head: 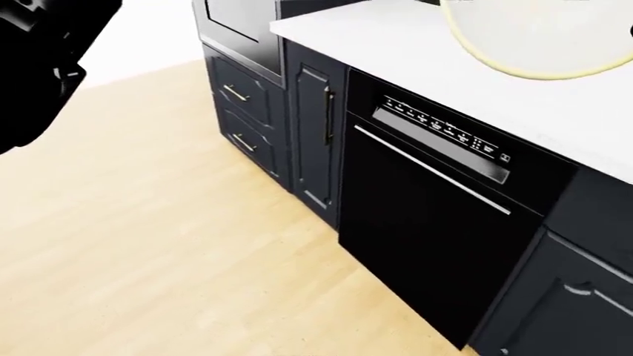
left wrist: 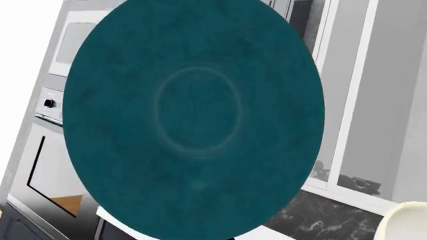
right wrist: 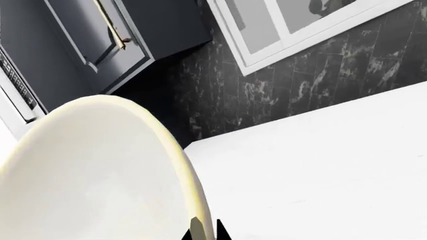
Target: Pick the teapot and bowl and place them in the sink. Then turn on the water.
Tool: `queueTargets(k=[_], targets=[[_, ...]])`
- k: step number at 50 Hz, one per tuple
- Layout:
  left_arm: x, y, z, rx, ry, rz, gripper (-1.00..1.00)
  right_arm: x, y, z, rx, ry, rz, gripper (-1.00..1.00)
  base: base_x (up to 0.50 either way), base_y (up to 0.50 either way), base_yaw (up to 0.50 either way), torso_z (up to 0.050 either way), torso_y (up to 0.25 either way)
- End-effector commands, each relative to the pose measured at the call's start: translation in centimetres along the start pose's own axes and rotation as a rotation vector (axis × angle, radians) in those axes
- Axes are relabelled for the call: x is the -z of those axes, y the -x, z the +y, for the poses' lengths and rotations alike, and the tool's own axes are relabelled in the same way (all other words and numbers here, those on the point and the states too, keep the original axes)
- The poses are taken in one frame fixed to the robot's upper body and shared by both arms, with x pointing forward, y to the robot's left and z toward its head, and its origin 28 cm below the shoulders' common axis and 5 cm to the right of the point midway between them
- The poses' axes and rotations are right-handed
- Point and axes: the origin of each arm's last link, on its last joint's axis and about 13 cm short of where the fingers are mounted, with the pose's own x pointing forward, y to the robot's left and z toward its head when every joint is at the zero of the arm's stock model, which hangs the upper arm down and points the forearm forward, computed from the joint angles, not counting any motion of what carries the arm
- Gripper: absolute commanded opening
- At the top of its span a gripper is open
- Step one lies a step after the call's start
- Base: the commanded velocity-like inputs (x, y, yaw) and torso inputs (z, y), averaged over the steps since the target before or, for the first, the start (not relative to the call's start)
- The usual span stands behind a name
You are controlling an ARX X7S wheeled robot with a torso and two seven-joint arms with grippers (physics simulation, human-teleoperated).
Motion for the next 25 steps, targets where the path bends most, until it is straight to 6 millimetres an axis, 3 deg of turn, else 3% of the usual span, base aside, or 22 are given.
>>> queueTargets(k=[1, 25], targets=[[-1.24, 0.16, -0.17, 0.007, -0.022, -0.05, -1.0, -0.19, 0.17, 0.09, -0.006, -0.005, -0.017, -1.0, 0.06, 0.07, -0.5, 0.0, 0.0], [-1.77, 0.39, -1.13, 0.045, -0.037, -0.059, -1.0, -0.96, 1.01, 0.68, -0.088, -0.032, 0.01, -1.0, 0.07, 0.07, -0.5, 0.0, 0.002]])
